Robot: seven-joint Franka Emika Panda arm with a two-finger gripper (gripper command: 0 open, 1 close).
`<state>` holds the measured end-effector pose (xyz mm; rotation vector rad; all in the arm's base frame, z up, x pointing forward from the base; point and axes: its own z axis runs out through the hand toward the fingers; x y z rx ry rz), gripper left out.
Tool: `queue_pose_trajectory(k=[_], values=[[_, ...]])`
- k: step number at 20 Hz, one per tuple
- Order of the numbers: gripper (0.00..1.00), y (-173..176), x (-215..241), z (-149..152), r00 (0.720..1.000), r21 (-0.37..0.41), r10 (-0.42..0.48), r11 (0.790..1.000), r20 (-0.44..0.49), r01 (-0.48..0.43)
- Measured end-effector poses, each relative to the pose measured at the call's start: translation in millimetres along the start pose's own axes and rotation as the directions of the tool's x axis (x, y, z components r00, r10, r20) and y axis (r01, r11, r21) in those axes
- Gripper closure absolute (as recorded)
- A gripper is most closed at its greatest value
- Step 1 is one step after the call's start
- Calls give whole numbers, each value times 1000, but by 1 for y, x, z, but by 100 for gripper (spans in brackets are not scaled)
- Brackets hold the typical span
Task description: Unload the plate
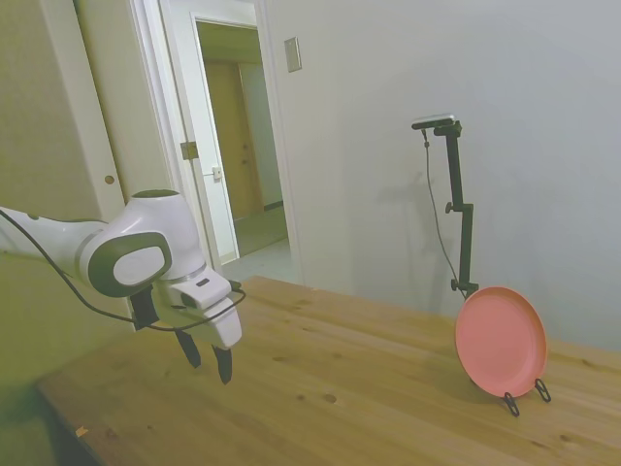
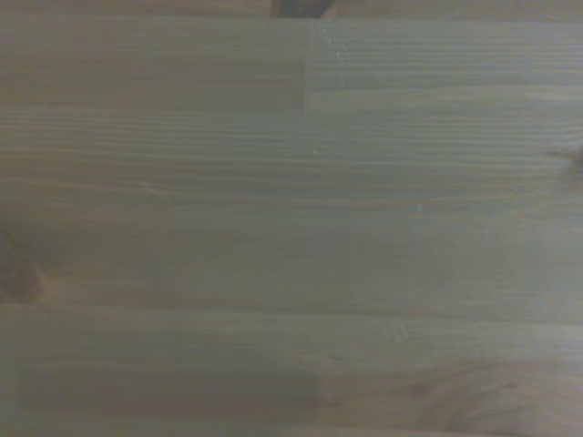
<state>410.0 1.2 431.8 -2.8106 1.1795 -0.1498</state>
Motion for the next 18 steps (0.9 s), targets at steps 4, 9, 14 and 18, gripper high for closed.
queue_pose_trajectory(k=[4, 9, 14, 18], values=[[0, 7, 12, -3, 999, -1, 25, 1000, -37, -26], [0, 38, 80, -33, 976, 18, 138, 990, -169, -137], [0, 49, 157, -69, 931, 46, 214, 977, -295, -210], [0, 61, 226, -94, 888, 53, 266, 963, -376, -266]])
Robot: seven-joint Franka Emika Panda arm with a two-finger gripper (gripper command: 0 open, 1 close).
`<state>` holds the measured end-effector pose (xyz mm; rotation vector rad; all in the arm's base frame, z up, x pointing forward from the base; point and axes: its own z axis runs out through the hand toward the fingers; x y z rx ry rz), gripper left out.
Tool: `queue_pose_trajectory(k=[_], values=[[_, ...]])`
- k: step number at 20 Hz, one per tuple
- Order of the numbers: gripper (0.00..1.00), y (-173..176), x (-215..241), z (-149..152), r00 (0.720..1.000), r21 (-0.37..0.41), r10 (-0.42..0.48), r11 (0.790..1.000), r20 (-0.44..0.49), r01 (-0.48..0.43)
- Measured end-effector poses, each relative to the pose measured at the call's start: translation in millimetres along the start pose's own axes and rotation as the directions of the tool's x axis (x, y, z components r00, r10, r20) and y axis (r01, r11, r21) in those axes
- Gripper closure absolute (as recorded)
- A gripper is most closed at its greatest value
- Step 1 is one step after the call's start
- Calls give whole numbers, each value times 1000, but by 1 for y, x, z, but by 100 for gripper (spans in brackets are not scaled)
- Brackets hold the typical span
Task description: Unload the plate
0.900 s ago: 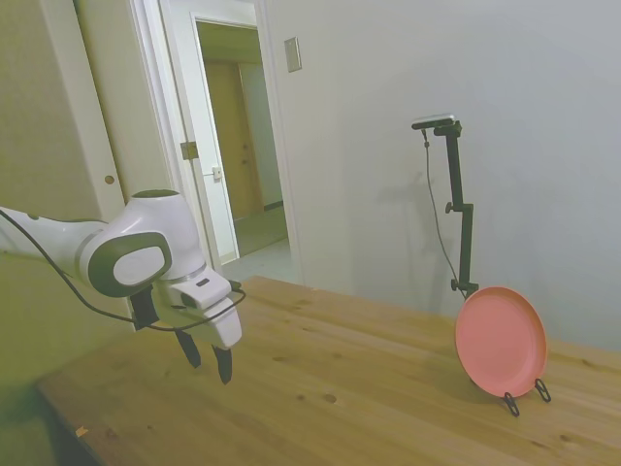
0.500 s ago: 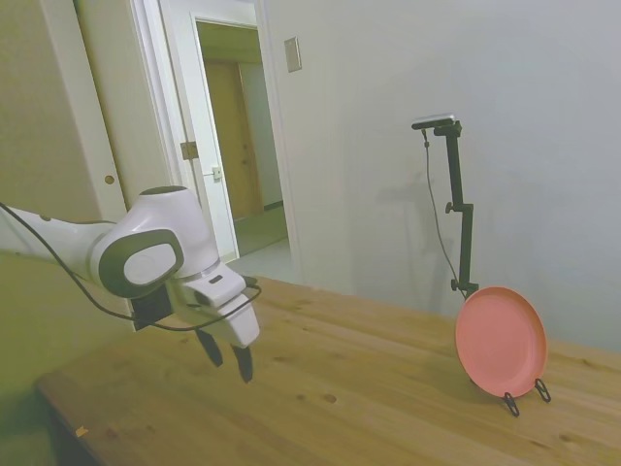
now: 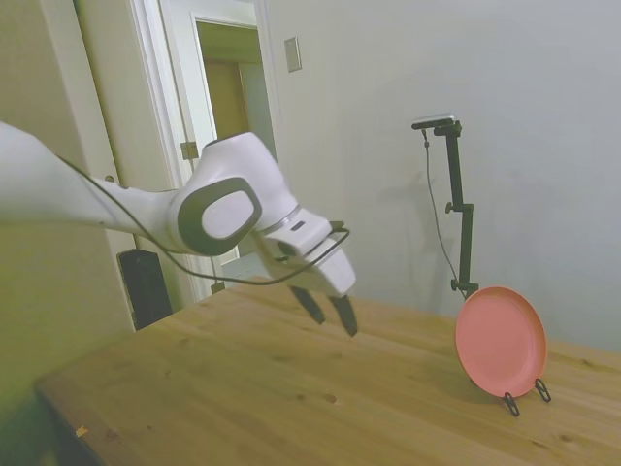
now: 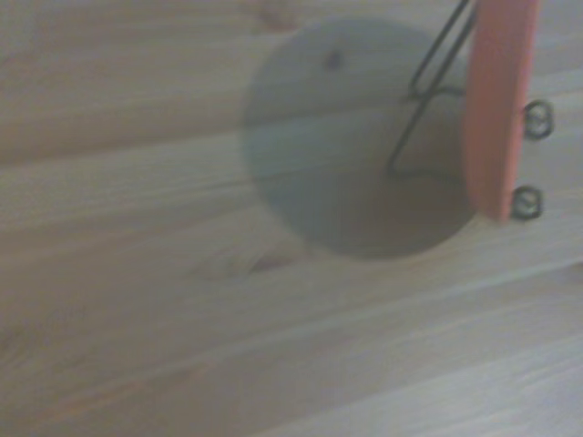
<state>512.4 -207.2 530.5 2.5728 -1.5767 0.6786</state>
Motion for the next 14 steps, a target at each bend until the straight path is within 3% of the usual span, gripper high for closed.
queue_pose_trajectory(k=[4, 7, 11, 14], values=[[0, -6, 56, 12, 998, -12, 41, 999, -55, -42], [0, -19, 66, 19, 997, -11, 40, 999, -61, -41], [0, -25, 98, 22, 987, 46, 128, 991, -101, -124], [0, -22, 123, 36, 983, 114, 163, 982, -80, -154]])
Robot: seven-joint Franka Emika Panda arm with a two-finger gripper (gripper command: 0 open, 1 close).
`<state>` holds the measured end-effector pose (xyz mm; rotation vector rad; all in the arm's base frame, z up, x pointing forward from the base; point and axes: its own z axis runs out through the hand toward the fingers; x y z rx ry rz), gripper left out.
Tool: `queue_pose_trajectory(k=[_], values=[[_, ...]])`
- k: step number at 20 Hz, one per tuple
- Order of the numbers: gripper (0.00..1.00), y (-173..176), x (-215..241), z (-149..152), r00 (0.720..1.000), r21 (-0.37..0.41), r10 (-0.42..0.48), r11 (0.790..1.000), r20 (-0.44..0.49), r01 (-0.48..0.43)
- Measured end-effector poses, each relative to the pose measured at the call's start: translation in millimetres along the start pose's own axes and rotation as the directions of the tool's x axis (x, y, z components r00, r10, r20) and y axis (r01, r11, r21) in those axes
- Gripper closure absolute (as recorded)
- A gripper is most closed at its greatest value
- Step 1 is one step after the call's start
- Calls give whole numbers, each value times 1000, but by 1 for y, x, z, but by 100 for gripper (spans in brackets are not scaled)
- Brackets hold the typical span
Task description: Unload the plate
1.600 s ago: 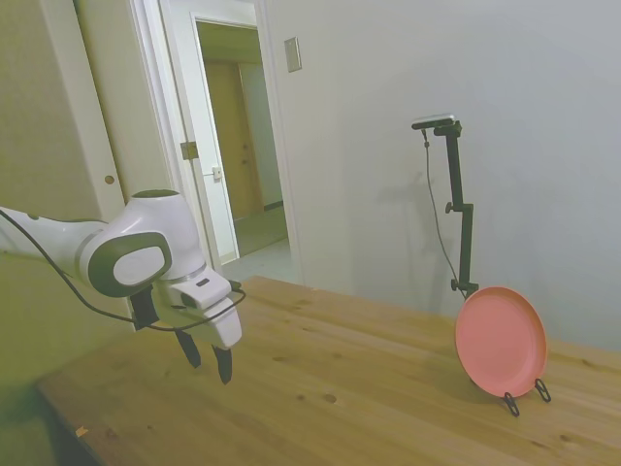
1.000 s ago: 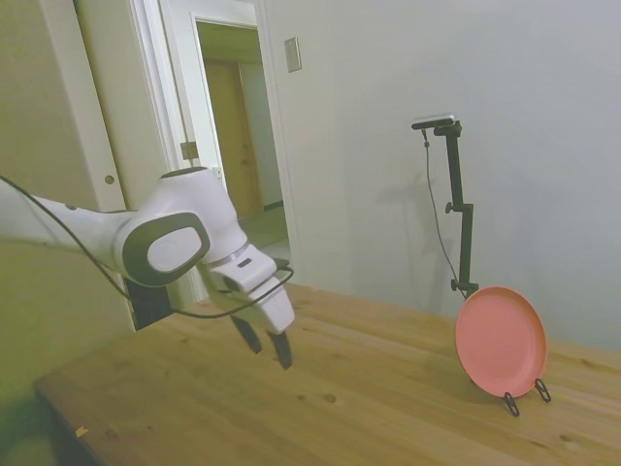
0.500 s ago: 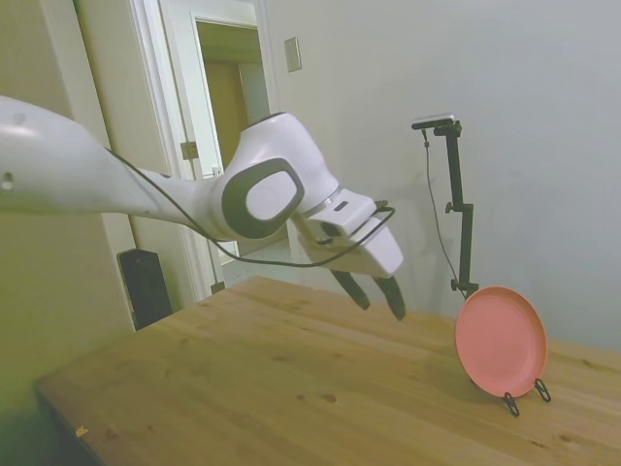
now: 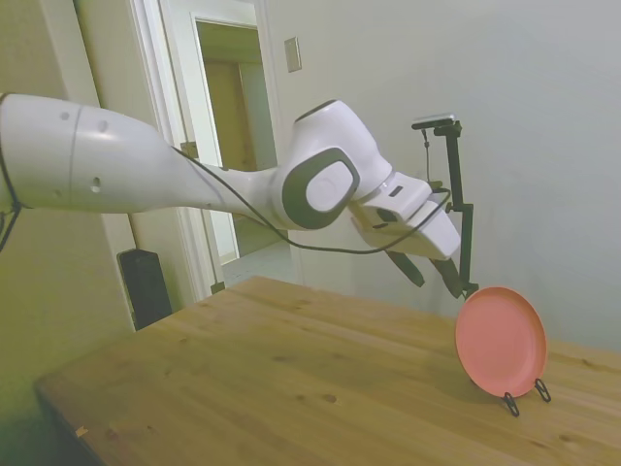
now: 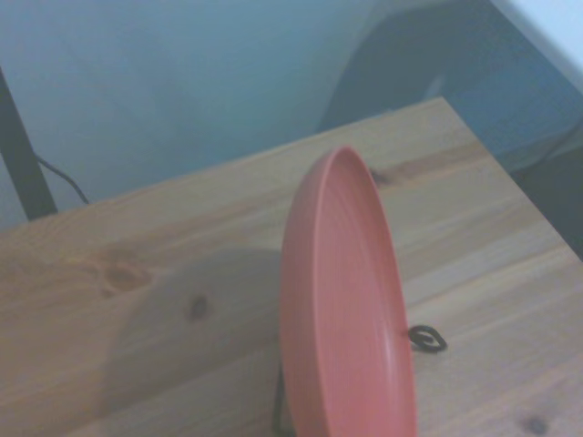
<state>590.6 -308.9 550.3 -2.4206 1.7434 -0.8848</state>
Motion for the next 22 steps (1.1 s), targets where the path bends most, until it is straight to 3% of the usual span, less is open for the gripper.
queue_pose_trajectory(k=[6, 9, 15, 22], values=[[0, 47, 45, 7, 990, 114, -39, 993, 136, 24], [0, 58, 60, 19, 981, 136, -47, 991, 189, 21], [0, 32, 56, 58, 971, 159, -89, 986, 220, 54], [0, 13, 38, 76, 957, 244, -163, 964, 242, 103]])
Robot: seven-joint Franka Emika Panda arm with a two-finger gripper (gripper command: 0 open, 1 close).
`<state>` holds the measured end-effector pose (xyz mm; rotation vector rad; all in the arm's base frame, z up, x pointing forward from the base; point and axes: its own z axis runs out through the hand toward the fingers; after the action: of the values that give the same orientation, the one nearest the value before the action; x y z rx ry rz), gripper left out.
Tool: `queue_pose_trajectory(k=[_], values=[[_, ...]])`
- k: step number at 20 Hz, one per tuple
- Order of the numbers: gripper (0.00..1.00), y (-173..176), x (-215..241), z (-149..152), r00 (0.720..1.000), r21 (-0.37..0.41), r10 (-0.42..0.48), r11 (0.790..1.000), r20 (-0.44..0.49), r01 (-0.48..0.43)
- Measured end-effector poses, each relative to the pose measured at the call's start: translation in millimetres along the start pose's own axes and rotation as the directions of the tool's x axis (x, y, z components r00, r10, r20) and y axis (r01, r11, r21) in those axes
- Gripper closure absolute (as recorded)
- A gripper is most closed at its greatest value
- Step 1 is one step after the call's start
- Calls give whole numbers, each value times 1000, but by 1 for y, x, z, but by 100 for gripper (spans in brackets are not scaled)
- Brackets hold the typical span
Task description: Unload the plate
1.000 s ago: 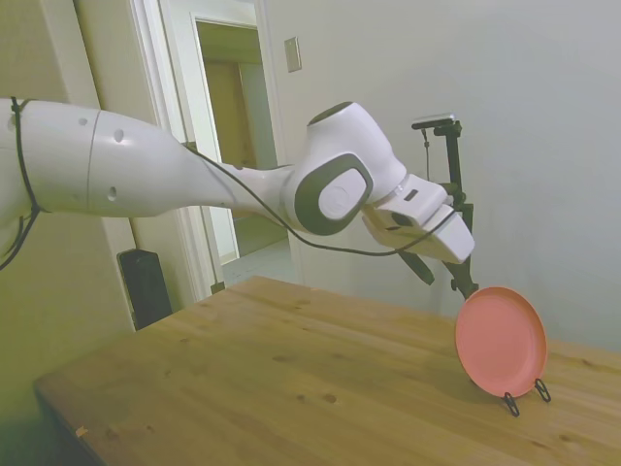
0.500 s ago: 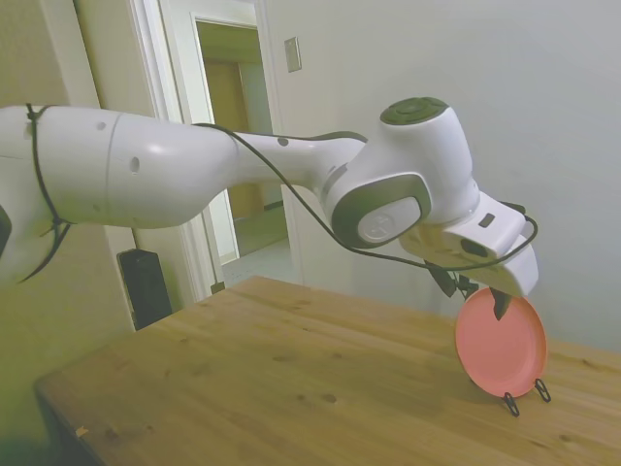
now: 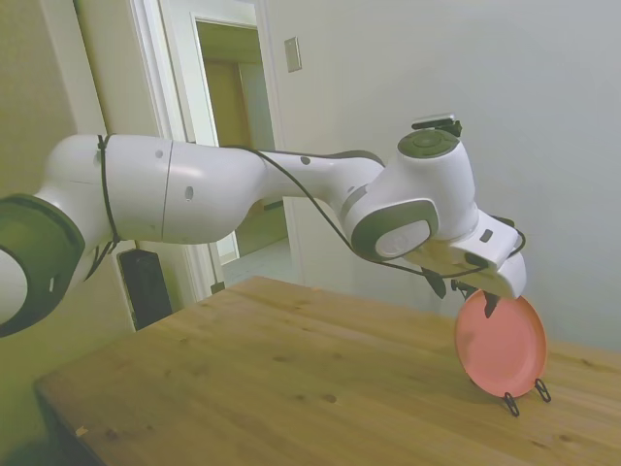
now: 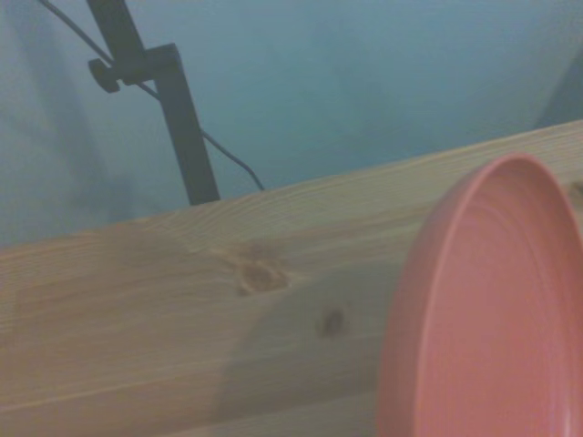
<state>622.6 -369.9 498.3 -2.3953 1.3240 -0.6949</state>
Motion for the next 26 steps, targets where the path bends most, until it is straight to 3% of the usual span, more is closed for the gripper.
queue_pose_trajectory(k=[3, 4, 10, 26], values=[[0, 1, -1, 5, 1000, 28, -14, 1000, 11, 14], [100, 2, -1, 7, 1000, 30, -17, 999, 15, 17], [100, 11, -1, 24, 999, 35, -16, 999, 36, 14], [100, 34, 6, 26, 997, 82, -70, 994, 36, 67]])
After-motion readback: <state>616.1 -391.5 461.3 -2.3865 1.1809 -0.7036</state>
